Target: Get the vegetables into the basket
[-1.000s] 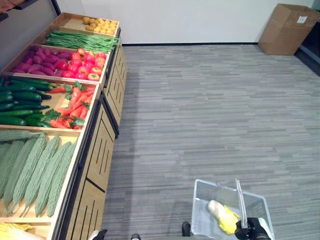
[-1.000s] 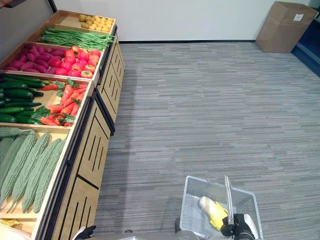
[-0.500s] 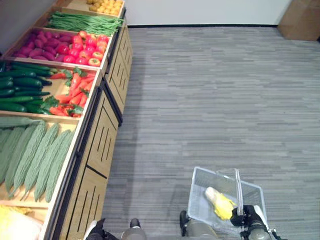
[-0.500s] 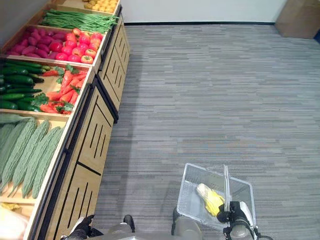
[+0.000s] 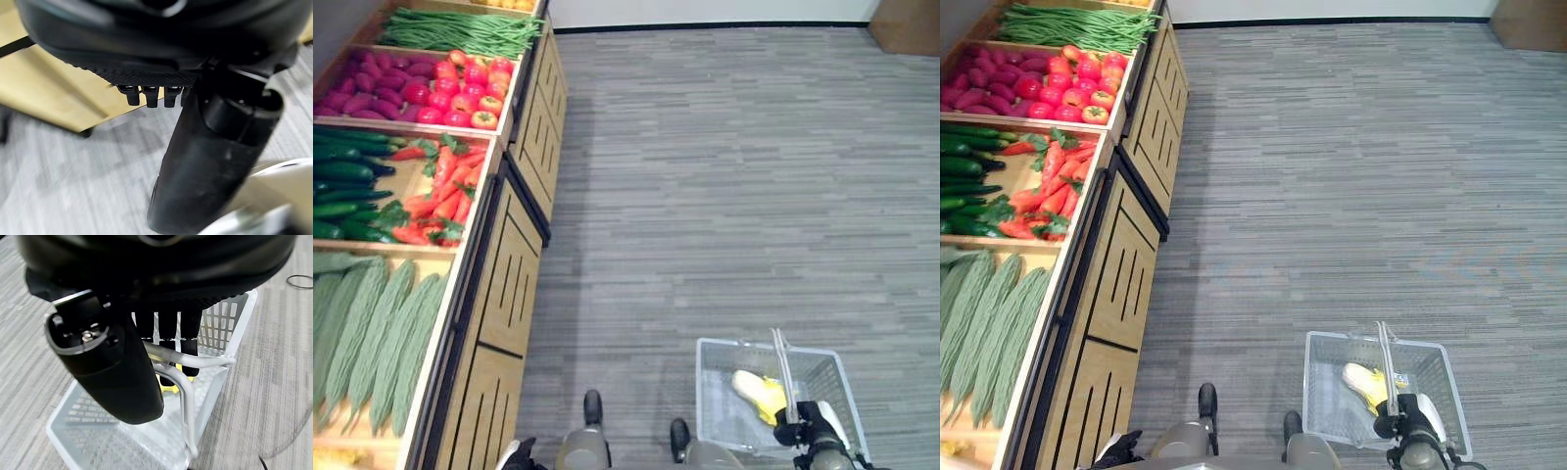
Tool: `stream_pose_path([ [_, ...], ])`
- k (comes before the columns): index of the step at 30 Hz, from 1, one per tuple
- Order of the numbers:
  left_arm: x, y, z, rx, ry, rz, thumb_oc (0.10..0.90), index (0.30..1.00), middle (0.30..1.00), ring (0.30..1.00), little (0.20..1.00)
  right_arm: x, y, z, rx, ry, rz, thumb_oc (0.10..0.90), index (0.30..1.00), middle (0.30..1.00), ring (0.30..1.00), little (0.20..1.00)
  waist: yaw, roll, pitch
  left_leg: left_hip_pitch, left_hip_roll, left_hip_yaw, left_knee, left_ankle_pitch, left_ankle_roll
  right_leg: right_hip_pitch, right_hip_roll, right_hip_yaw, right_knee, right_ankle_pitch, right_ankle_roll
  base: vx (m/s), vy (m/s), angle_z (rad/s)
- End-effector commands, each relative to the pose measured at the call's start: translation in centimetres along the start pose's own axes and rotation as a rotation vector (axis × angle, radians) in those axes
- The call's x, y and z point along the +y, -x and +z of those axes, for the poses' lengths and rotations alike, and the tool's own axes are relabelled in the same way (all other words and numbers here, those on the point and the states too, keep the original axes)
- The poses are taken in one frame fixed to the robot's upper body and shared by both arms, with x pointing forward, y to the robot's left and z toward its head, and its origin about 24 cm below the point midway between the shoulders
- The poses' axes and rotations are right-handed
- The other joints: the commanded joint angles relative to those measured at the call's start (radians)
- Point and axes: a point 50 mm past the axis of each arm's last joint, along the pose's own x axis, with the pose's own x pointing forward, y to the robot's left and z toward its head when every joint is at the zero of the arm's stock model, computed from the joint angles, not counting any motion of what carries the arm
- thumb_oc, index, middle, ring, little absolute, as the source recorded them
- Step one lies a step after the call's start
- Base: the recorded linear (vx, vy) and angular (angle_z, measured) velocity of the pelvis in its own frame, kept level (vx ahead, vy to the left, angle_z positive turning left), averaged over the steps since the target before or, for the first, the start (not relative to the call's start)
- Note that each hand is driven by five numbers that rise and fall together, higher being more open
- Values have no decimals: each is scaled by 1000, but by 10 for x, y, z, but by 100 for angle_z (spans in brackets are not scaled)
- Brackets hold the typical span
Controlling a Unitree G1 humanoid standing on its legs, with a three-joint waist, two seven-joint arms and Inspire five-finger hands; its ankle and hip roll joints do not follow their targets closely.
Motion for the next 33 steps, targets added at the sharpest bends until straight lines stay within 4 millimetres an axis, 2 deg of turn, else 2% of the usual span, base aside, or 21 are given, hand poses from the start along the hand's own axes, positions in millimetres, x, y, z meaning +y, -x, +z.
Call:
stream_pose_path([
  [1, 21, -4, 8, -37, -6, 75, 900, 1000, 1000, 1000, 1000, -23, -4, 12, -97, 66, -58, 400, 300, 300, 300, 300, 19, -48, -47, -65, 3, -2, 90, -35, -26, 63, -58, -6, -34, 48, 84, 55, 160, -13],
  [7, 28, -5, 11, -40, -7, 101, 900, 1000, 1000, 1000, 1000, -19, -7, 28, -138, 49, -54, 400, 300, 300, 300, 300, 28, -68, -50, -61, -28, 27, 80, -59, -1, 38, -88, 17, -37, 124, 122, 34, 129, -12],
  [8, 30, -5, 11, -41, -11, 103, 900, 1000, 1000, 1000, 1000, -16, -7, 32, -149, 45, -49, 400, 300, 300, 300, 300, 29, -72, -51, -51, -40, 34, 66, -63, 7, 31, -96, 23, -36, 152, 132, 46, 164, -17],
  [9, 30, -5, 12, -48, -23, 100, 900, 1000, 1000, 1000, 1000, -15, -7, 31, -143, 43, -44, 400, 300, 300, 300, 300, 30, -75, -53, -38, -51, 43, 50, -68, 14, 24, -103, 27, -32, 179, 141, 47, 164, -19],
  [19, 32, -6, 14, -71, -77, 91, 900, 1000, 1000, 1000, 1000, -7, -5, 19, -93, 54, -9, 400, 300, 300, 300, 300, 32, -81, -64, 6, -87, 50, 42, -101, 36, 25, -123, 38, -10, 259, 167, 41, 82, -11],
  [21, 33, -5, 12, -72, -90, 90, 900, 1000, 1000, 1000, 1000, -8, -5, 22, -104, 66, -10, 400, 300, 300, 300, 300, 34, -81, -63, 12, -96, 52, 52, -117, 47, 12, -130, 47, 25, 299, 176, 13, 95, -7],
  [22, 35, -6, 15, -86, -92, 94, 900, 1000, 1000, 1000, 1000, -12, -7, 29, -125, 68, -21, 400, 300, 300, 300, 300, 37, -69, -49, 12, -94, 45, 63, -122, 57, -22, -121, 51, 114, 320, 171, -20, 96, -16],
  [24, 35, -6, 16, -89, -93, 95, 900, 1000, 1000, 1000, 1000, -12, -8, 31, -133, 65, -24, 400, 300, 300, 300, 300, 37, -62, -43, 18, -93, 44, 64, -125, 60, -42, -115, 47, 146, 318, 164, 2, 86, -27],
  [25, 37, -6, 18, -92, -98, 103, 900, 1000, 1000, 1000, 1000, -14, -9, 36, -147, 64, -31, 400, 300, 300, 300, 300, 36, -54, -31, 38, -94, 45, 60, -133, 64, -84, -112, 18, 183, 321, 151, 41, 76, -11],
  [28, 39, -7, 18, -88, -91, 110, 900, 1000, 1000, 1000, 1000, -14, -9, 44, -180, 69, -33, 400, 300, 300, 300, 300, 26, -47, -17, 58, -91, 50, 53, -139, 62, -138, -93, -10, 190, 291, 136, 48, 42, -1],
  [31, 42, -7, 19, -82, -89, 117, 900, 1000, 1000, 1000, 1000, -18, -10, 50, -202, 63, -48, 400, 300, 300, 300, 300, 9, -39, 5, 86, -87, 41, 61, -155, 56, -197, -60, -41, 149, 223, 120, 122, -11, 17],
  [33, 40, -7, 20, -79, -98, 112, 900, 1000, 1000, 1000, 1000, -21, -11, 57, -232, 62, -59, 400, 300, 300, 300, 300, -13, -46, 17, 118, -98, 29, 70, -183, 48, -244, -45, -34, 52, 238, 126, 226, -63, 33],
])
